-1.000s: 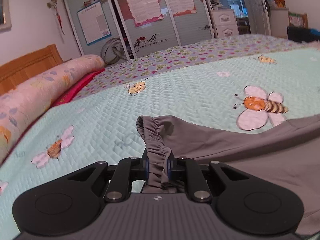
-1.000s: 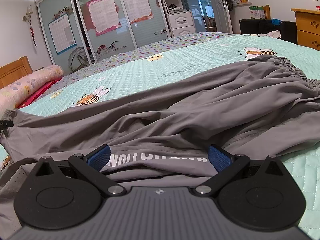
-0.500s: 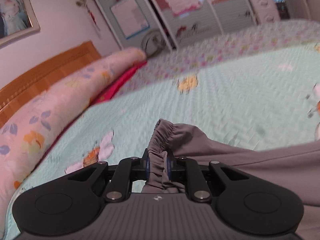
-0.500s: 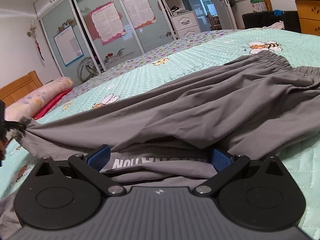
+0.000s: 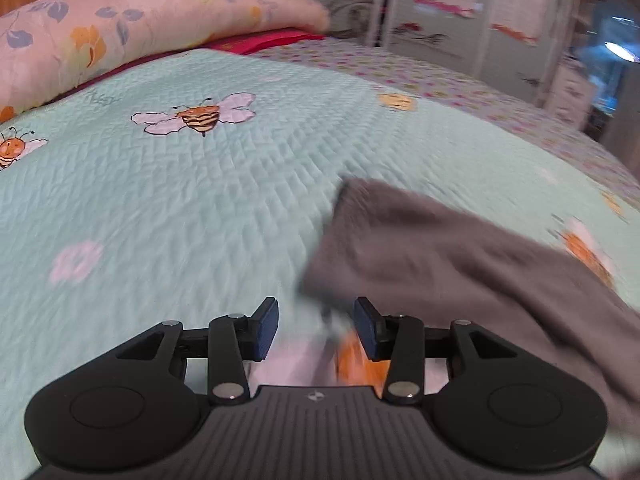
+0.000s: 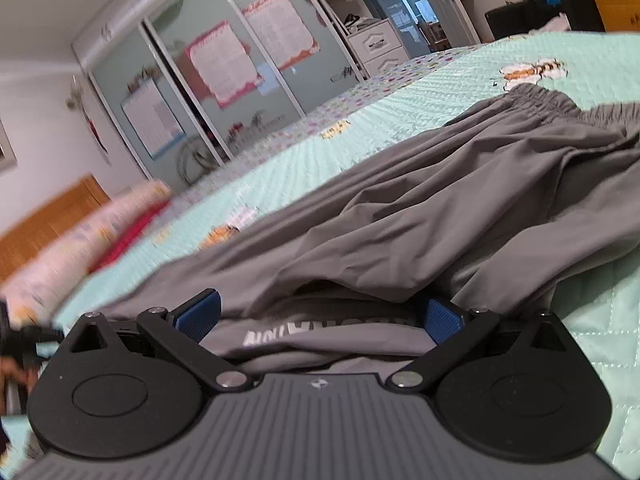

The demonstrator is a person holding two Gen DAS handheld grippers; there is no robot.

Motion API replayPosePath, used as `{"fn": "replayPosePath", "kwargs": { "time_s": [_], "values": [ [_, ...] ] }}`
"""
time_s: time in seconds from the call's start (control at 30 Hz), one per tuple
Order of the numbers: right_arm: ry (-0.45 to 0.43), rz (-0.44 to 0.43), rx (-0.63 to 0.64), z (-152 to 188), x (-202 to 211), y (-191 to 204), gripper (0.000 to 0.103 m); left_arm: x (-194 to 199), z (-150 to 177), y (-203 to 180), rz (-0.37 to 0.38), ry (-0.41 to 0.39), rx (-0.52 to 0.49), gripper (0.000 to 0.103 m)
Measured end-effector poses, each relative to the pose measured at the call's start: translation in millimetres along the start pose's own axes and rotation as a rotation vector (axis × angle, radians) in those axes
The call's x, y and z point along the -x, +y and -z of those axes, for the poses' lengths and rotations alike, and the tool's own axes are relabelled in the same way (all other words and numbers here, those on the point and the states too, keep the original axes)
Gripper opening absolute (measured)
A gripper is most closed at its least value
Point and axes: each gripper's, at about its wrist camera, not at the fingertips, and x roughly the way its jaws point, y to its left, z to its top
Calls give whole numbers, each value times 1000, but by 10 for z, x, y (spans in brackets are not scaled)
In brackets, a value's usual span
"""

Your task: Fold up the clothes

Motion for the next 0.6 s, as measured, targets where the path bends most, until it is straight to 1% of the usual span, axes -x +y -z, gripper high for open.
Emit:
{"fn": "replayPosePath", "kwargs": {
  "time_s": [0.03, 0.13, 0.17, 0.23, 0.27, 0.3, 0.37, 0.43, 0.47, 0.5, 0.6],
  "values": [
    [-4, -11, -16, -7, 33, -16, 102, 160, 105, 11, 30, -2, -14, 47],
    [2, -8, -42, 8, 189, 33, 102, 611, 414, 146, 99, -3, -4, 51],
    [14, -17, -37, 43, 263, 83, 102, 725, 502, 202, 118, -1, -1, 52],
    [46, -51, -8, 137, 427, 197, 102, 953, 679, 314, 156, 2, 6, 57],
    [64, -74, 17, 195, 510, 260, 102, 1040, 765, 380, 158, 3, 16, 57],
    [82, -94, 42, 261, 591, 320, 102, 1091, 830, 454, 159, 5, 28, 58],
    [110, -115, 79, 405, 736, 424, 102, 1071, 898, 533, 169, 28, 56, 59],
    [146, -125, 82, 523, 822, 471, 102, 1049, 966, 611, 178, 51, 85, 59],
    [166, -124, 71, 567, 849, 487, 102, 1051, 987, 599, 215, 51, 82, 59],
    [178, -121, 59, 591, 878, 496, 102, 1045, 994, 560, 234, 49, 68, 59],
    [172, -109, 35, 581, 994, 532, 102, 992, 1008, 463, 284, 54, 37, 59]
  ]
}}
